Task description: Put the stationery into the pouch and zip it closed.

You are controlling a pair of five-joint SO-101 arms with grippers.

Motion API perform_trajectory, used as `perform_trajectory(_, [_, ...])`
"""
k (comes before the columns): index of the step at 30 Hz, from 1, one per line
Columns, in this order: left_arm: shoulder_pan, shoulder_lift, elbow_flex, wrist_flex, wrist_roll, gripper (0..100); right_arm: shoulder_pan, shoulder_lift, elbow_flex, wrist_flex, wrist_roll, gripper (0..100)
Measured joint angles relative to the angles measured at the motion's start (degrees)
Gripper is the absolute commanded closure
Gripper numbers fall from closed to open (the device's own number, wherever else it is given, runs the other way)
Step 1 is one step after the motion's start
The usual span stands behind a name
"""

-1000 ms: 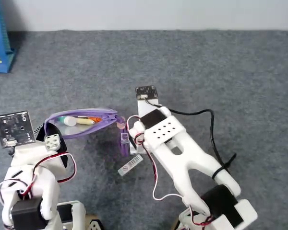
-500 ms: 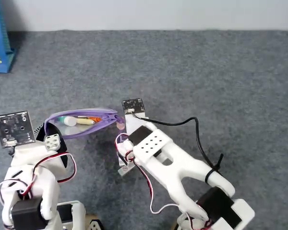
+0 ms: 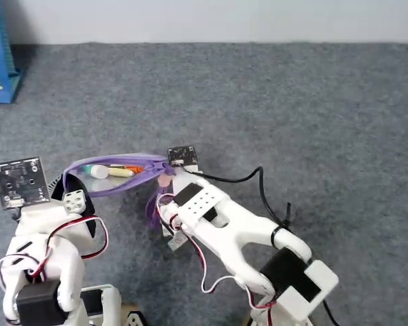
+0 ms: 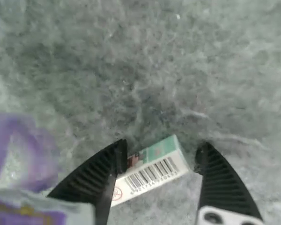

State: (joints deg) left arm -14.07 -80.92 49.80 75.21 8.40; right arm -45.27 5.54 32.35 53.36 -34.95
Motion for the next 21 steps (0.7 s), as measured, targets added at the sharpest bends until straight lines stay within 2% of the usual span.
perform_trajectory(5, [0.00,0.00,0.00,0.00,0.00,99,0.35,1.14,-0.09,-0.18,0.00,99.8])
perform_trajectory(7, [0.00,0.00,0.00,0.00,0.00,99,0.97,0.79,0.00,0.09,0.09,95.7])
perform_trajectory(10, [0.00,0.00,0.00,0.00,0.00,99,2.11,0.09,0.09,2.29,0.09,99.5])
perform_trajectory(16, [0.00,-0.62,0.88,0.00,0.00,99,4.31,-3.69,0.09,5.80,1.41,99.1])
perform_trajectory(21, [0.00,-0.70,0.88,0.00,0.00,99,9.41,-9.23,0.09,7.91,4.92,99.1])
